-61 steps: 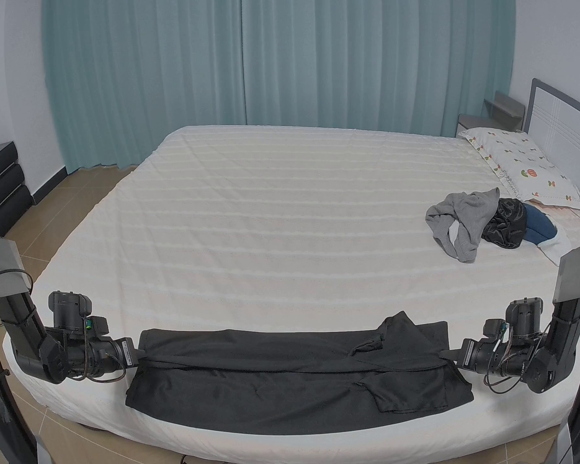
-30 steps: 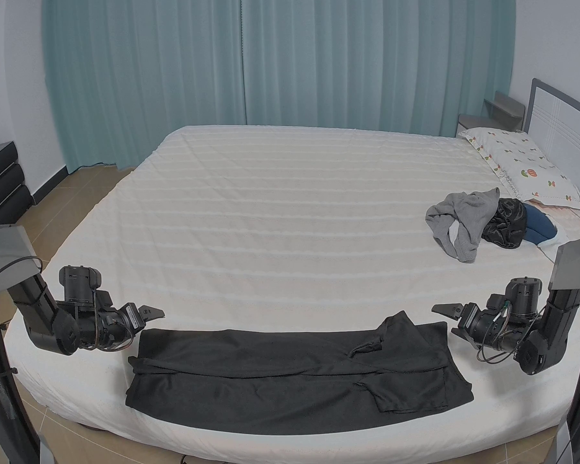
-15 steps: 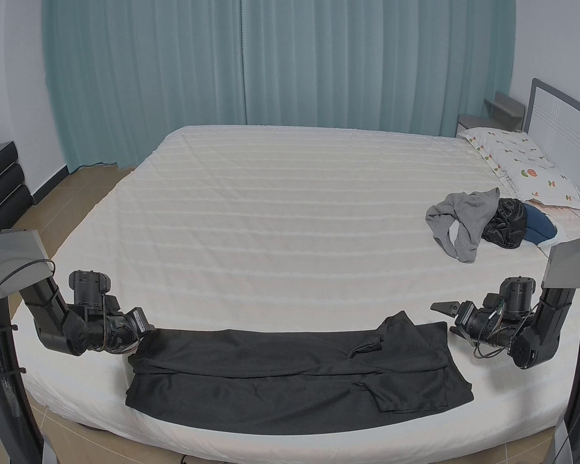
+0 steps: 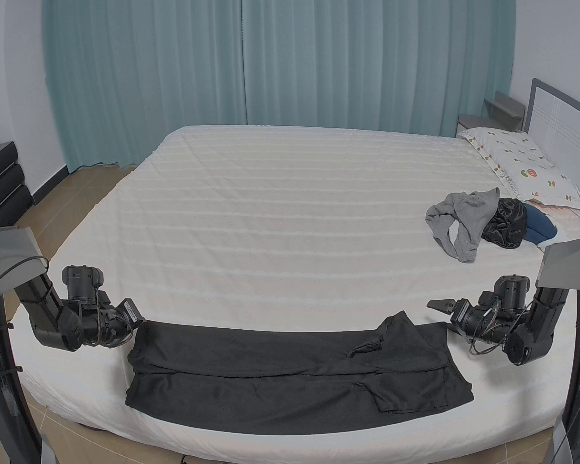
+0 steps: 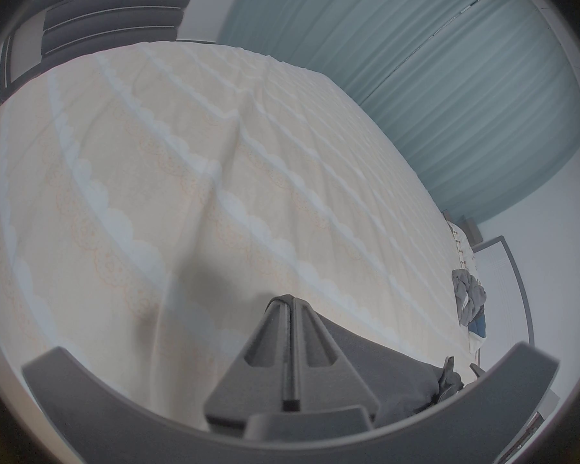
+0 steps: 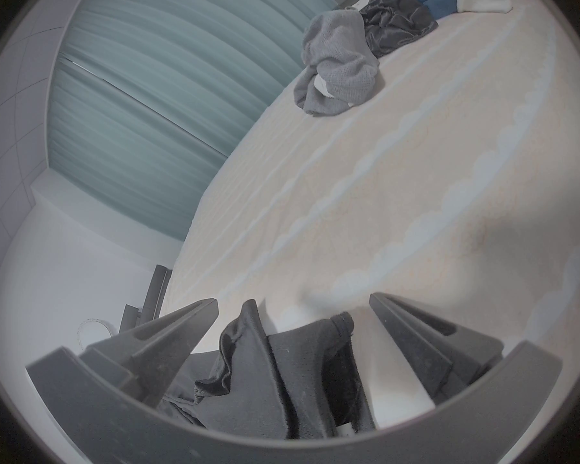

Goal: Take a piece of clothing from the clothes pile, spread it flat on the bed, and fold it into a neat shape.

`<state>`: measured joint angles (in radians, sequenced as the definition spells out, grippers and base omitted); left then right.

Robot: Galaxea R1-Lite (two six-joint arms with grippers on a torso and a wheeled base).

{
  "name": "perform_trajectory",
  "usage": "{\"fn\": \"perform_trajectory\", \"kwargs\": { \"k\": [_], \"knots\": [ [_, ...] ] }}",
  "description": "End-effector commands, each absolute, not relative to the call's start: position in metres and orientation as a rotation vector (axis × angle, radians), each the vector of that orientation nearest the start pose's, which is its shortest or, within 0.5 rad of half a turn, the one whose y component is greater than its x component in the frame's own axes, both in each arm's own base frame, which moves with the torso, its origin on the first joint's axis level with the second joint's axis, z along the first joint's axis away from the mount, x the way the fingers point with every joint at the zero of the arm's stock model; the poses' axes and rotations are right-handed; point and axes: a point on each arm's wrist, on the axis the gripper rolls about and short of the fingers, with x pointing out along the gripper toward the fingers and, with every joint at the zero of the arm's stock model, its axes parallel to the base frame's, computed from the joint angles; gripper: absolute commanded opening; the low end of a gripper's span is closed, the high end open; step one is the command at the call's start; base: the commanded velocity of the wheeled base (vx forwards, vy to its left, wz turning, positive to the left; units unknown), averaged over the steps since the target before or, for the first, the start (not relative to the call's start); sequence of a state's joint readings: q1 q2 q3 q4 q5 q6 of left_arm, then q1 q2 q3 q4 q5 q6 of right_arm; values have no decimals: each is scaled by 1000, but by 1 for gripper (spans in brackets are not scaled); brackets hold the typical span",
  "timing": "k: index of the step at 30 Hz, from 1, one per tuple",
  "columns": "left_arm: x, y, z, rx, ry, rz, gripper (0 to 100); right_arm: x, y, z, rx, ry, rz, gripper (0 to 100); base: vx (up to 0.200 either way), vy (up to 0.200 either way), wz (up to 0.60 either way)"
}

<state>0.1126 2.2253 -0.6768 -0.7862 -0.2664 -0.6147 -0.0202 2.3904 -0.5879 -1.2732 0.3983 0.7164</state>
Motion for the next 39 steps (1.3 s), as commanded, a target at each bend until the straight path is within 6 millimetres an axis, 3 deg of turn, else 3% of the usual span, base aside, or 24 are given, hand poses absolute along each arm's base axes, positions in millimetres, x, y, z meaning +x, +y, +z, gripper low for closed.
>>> {"fn": "perform_trajectory", "kwargs": {
  "k": [1,3,4,11,22,30,31,33,34,38,39],
  "knots": [
    [334,33,-7,-729,779,94,0,344,5,-38,801,661,168,100,0,0,0],
    [334,33,-7,-730,779,96,0,344,5,-39,803,669,163,100,0,0,0],
    [334,33,-7,-730,779,96,0,344,4,-41,804,672,160,0,0,0,0],
    [334,34,-7,-730,778,97,0,345,3,-45,802,679,155,0,0,0,0],
    [333,36,-8,-733,779,107,0,351,-15,-39,812,620,116,0,0,0,0],
    [331,35,-9,-738,787,106,0,350,-13,-41,811,633,116,0,0,0,0],
    [331,34,-9,-740,787,106,100,350,-12,-41,811,635,117,0,0,0,0],
    [332,34,-8,-752,785,109,100,349,-12,-42,811,639,117,0,0,0,0],
    [332,34,-8,-754,786,110,100,349,-11,-41,810,636,119,100,0,0,0],
    [332,34,-10,-757,792,114,100,348,-10,-31,808,609,127,100,0,0,0],
    [331,35,-11,-760,796,117,100,347,-9,-15,802,575,134,100,0,0,0]
  ]
}}
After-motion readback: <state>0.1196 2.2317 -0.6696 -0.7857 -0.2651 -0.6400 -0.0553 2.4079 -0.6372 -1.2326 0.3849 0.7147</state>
